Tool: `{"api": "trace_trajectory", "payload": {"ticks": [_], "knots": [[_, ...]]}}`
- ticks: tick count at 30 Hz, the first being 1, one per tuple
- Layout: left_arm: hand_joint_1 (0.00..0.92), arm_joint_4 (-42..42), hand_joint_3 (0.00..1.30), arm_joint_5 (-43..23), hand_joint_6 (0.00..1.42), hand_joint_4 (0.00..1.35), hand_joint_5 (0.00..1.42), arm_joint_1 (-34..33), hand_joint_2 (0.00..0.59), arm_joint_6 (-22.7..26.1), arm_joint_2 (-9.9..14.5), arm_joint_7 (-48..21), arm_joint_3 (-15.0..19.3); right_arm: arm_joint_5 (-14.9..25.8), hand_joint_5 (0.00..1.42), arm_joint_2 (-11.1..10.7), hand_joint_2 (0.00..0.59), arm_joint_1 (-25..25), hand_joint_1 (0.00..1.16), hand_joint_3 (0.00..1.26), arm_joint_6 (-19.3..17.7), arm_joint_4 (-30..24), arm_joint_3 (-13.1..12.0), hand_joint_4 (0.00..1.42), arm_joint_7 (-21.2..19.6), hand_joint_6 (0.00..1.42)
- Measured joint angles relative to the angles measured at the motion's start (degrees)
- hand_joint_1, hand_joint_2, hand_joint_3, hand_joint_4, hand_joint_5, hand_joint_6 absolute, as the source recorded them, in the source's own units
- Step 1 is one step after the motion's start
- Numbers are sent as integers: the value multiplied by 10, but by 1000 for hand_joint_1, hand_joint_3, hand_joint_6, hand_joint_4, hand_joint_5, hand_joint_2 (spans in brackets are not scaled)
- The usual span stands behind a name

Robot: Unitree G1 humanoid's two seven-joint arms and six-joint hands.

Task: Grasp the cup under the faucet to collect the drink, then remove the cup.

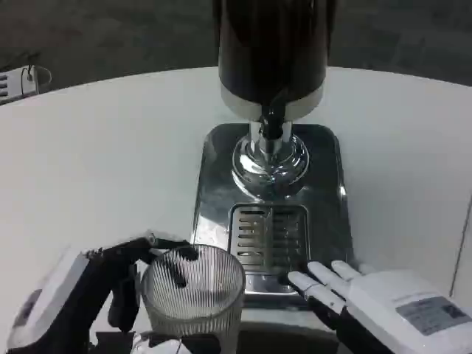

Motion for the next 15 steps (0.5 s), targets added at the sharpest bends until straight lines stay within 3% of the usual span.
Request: {"api": "trace_trajectory", "payload": {"ticks": [15], "knots": [[537,0,970,0,1281,1074,1250,1,0,0,0,0,1,1,0,1,434,-7,568,73,6,0,0,0,8,0]]}}
